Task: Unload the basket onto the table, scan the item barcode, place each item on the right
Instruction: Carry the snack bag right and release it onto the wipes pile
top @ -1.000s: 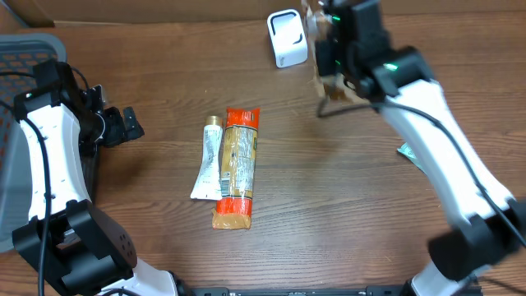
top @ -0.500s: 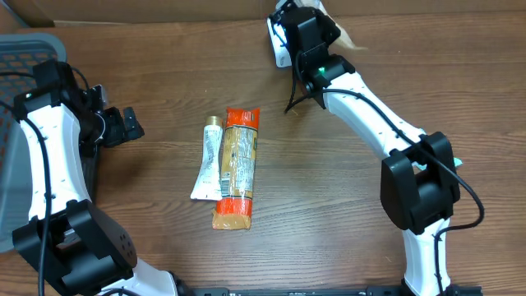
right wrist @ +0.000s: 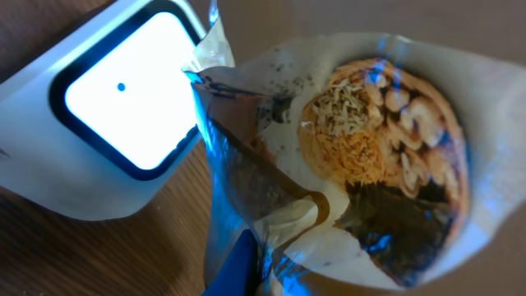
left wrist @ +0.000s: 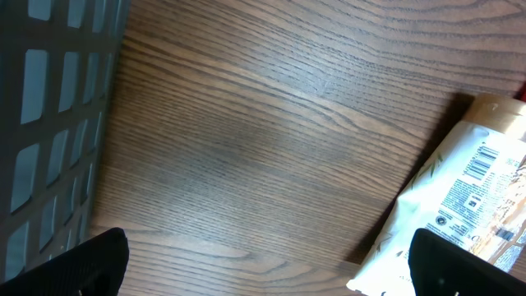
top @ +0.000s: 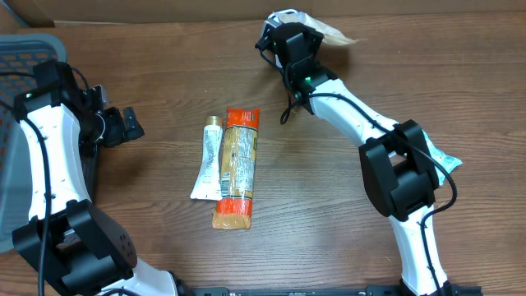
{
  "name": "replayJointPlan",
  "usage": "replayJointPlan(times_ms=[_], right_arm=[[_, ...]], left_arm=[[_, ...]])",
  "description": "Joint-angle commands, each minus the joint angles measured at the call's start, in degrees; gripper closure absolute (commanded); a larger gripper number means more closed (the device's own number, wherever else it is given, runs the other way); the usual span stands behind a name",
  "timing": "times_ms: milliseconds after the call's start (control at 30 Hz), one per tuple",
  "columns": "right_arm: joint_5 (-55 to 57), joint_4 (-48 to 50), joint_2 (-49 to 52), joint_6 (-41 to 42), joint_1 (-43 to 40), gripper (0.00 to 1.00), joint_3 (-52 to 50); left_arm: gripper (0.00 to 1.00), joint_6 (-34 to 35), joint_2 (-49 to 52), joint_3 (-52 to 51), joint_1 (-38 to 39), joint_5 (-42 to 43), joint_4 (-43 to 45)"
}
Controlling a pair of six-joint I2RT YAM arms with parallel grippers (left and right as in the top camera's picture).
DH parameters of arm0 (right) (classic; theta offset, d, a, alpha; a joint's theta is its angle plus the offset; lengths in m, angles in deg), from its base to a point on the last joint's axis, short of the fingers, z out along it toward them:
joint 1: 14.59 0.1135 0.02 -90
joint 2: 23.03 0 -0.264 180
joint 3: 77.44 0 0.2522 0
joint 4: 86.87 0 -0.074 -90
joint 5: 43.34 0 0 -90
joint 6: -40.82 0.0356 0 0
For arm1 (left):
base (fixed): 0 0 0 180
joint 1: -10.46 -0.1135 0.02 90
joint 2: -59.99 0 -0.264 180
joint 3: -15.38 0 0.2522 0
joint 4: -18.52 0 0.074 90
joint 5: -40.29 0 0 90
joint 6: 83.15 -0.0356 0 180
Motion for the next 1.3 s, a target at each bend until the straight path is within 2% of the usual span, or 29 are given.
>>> replayJointPlan(times_ms=[0, 433, 600, 800, 1000, 1133, 1267], right_arm=[[1.2, 1.3, 0.2, -2.8, 0.4, 0.96, 1.2], [5.7, 3.2, -0.9, -4.6, 1.3, 0.96, 1.2], [5.2, -1.7, -7.2, 2.5, 2.2, 0.96, 1.2], [-4.3, -18.3, -22.0, 19.4, 2.2, 0.96, 1.2], [-24.2, -35.9, -37.4, 47.1, -1.4, 0.96, 1.2], [-40.4, -46.3, -44.9, 63.0, -8.9, 0.96, 1.2], [-45.8, -59.6, -48.4, 77.7, -21.8, 0.96, 1.2]], left_arm=[[0.00, 1.0, 0.4, 0.7, -0.3, 0.2, 0.0], [0.00, 1.0, 0.4, 0.7, -0.3, 0.2, 0.0], [0.00, 1.0, 0.4, 0.7, -0.3, 0.2, 0.0], [0.00, 1.0, 0.4, 0.7, -0.3, 0.2, 0.0], [0.01, 1.0, 0.4, 0.7, -0.3, 0.2, 0.0], [0.00, 1.0, 0.4, 0.7, -0.3, 0.2, 0.0], [0.00, 1.0, 0.4, 0.7, -0.3, 0.2, 0.0]])
